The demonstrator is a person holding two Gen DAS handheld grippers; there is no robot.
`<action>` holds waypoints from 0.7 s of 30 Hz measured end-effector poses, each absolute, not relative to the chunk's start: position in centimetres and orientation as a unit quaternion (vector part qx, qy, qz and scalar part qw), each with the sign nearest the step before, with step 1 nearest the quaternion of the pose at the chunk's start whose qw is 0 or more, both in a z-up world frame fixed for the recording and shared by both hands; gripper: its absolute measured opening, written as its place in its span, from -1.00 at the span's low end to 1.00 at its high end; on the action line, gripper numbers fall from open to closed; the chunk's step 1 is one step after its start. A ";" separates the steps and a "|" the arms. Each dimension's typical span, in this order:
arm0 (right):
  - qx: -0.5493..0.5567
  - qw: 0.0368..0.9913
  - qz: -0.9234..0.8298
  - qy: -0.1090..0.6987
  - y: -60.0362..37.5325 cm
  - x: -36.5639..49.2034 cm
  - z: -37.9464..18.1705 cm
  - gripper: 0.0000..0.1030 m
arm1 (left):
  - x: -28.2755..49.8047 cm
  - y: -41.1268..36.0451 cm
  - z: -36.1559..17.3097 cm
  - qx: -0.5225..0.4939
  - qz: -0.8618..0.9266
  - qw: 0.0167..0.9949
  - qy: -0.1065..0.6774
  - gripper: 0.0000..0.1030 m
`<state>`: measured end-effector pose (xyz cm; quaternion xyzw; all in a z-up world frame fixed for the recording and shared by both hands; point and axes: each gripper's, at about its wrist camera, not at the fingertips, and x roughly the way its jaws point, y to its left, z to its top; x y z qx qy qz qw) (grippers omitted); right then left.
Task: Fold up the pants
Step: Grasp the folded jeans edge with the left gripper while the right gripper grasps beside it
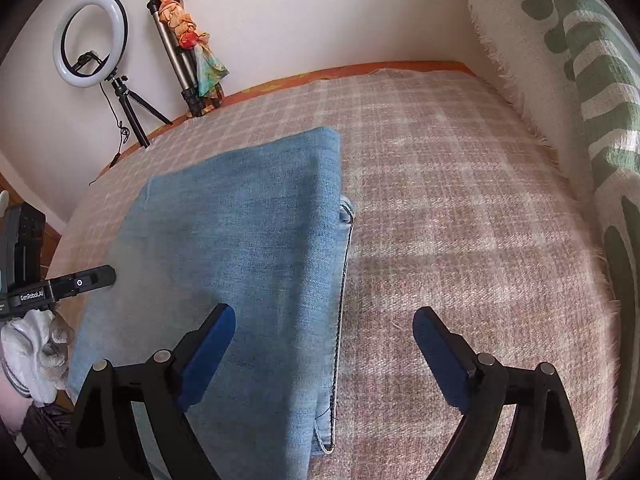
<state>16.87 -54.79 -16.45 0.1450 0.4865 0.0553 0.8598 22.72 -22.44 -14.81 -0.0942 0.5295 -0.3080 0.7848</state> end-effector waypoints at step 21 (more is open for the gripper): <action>0.231 0.825 0.211 0.470 -55.0 17.7 -18.4 -0.23 | 23.5 -24.7 -14.6 -0.054 -0.347 0.780 0.518 -0.37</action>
